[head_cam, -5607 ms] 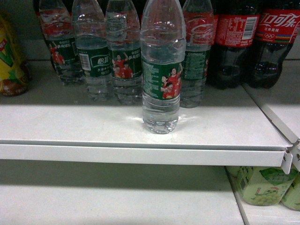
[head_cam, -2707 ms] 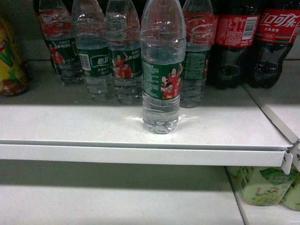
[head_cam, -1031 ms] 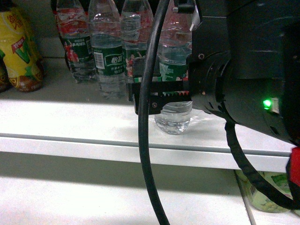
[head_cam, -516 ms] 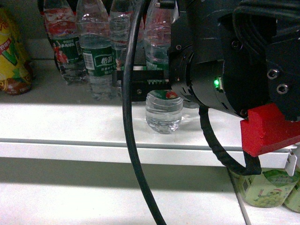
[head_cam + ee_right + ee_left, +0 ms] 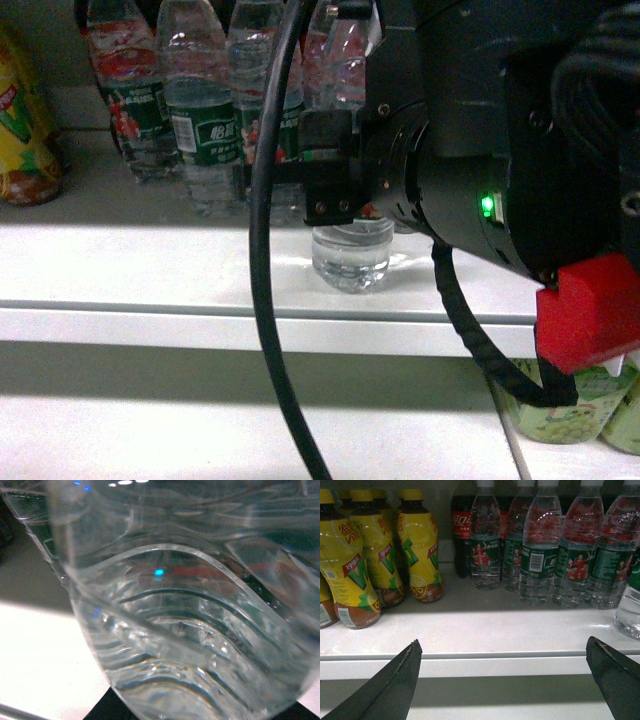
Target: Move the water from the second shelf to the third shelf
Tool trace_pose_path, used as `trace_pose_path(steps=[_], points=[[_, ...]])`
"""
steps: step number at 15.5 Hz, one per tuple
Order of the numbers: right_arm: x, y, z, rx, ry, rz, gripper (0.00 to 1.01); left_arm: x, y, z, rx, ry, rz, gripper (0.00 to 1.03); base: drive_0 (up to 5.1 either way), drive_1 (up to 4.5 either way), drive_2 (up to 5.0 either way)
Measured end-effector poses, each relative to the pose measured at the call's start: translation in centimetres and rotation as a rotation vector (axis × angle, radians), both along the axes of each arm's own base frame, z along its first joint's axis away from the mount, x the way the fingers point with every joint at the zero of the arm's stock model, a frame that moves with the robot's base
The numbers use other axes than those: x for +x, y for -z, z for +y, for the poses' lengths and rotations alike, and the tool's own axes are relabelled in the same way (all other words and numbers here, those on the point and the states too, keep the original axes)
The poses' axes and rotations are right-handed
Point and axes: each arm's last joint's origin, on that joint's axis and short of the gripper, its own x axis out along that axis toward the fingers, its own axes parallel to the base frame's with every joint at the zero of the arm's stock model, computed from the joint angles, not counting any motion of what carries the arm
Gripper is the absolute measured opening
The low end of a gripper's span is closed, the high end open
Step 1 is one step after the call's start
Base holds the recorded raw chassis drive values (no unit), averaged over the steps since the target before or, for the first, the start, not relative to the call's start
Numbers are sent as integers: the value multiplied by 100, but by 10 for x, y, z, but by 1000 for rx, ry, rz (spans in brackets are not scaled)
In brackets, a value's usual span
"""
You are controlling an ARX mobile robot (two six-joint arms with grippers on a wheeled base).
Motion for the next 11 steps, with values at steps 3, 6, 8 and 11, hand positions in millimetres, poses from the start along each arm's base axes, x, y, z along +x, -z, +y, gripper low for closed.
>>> trace_pose_path(steps=[3,6,8,11], points=[[-9,1,-22,-8,-9,-10,39,0,0,0,0,0,0,98,0,0,0],[-23,3,-43,-38,-7,-15,39,0,0,0,0,0,0,98,0,0,0],[-27,3,-54,-49,-1,-17,39,0,0,0,0,0,0,98,0,0,0],[-35,3,-78,-43,11,-16,38,0,0,0,0,0,0,98,0,0,0]])
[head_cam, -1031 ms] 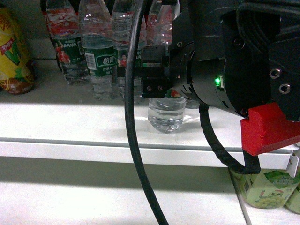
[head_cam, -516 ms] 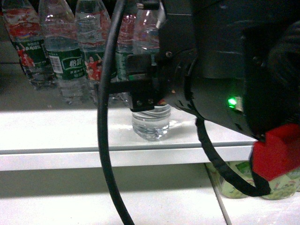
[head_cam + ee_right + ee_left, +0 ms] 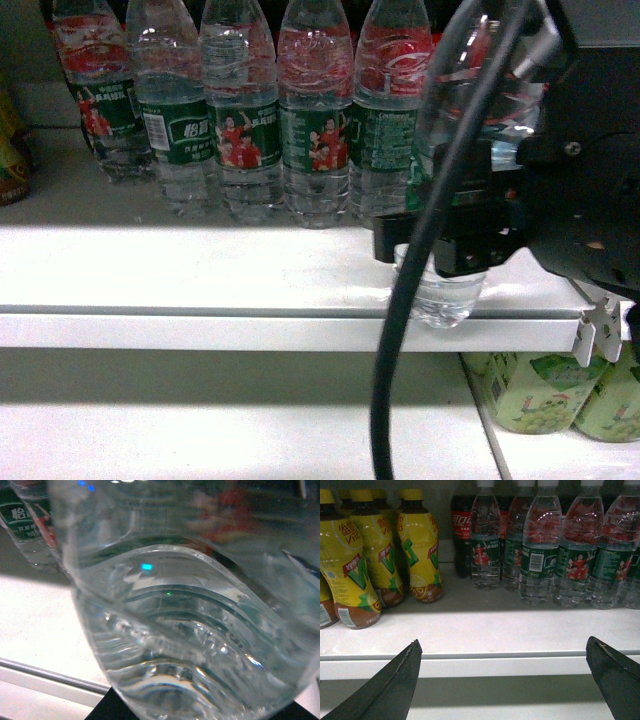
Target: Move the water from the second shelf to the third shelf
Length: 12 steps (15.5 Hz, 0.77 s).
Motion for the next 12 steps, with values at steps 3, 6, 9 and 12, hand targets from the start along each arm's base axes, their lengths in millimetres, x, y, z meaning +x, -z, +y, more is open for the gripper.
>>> trace_pose_path(steps=[3,6,9,12], points=[[-16,1,-33,6,44,-1,37,0,0,0,0,0,0,98,0,0,0],[-34,-1,-57,-3,66,-2,37,0,0,0,0,0,0,98,0,0,0],[-54,-3,-82,-13,83,-10,37,0,0,0,0,0,0,98,0,0,0],[-73,-10,-110,2,145,-21,37,0,0,0,0,0,0,98,0,0,0]])
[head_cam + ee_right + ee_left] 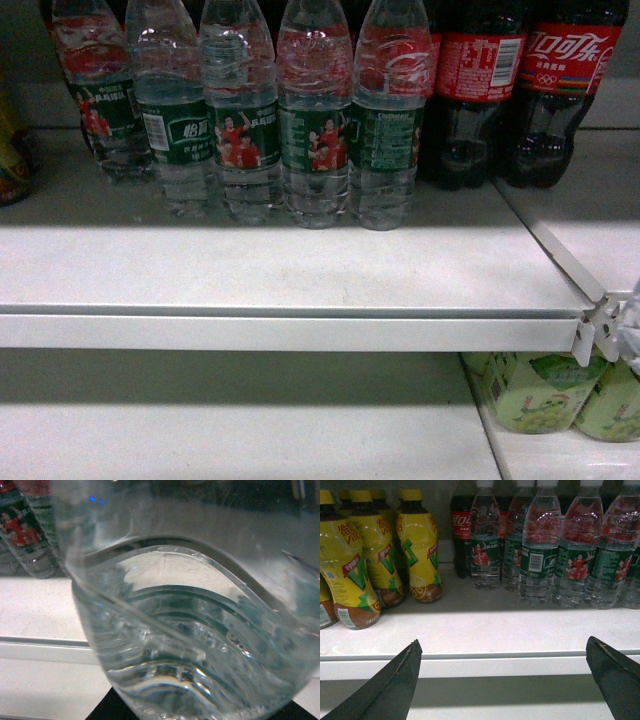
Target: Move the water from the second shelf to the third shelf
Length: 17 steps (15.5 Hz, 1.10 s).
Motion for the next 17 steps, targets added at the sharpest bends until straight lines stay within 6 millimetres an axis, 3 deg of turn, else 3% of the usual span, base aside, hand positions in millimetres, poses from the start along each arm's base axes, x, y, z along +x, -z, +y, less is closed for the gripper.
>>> trace_pose_path(steps=[4,8,17], points=[[-27,-19,-23,29,33,-47,37,0,0,0,0,0,0,98,0,0,0],[-47,-28,-30,31,31,-77,37,0,0,0,0,0,0,98,0,0,0],[-48,-27,-31,29,28,-72,37,0,0,0,0,0,0,98,0,0,0]])
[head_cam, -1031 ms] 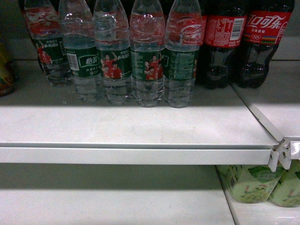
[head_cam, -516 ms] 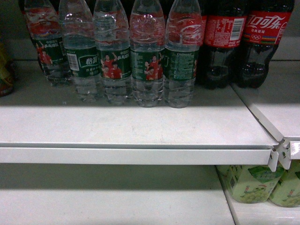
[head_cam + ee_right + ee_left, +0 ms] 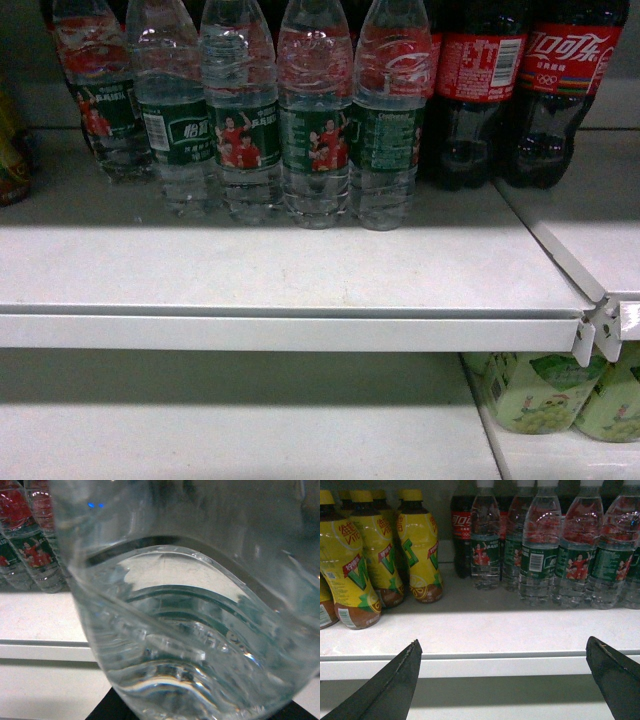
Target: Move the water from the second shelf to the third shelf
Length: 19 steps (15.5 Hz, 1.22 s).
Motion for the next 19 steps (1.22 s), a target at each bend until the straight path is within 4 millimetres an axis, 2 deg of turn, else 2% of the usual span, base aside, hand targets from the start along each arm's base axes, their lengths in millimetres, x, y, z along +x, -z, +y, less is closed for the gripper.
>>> trace_pose_path(steps=[19], points=[[-4,-1,-2,4,1,-12,37,0,0,0,0,0,0,98,0,0,0]])
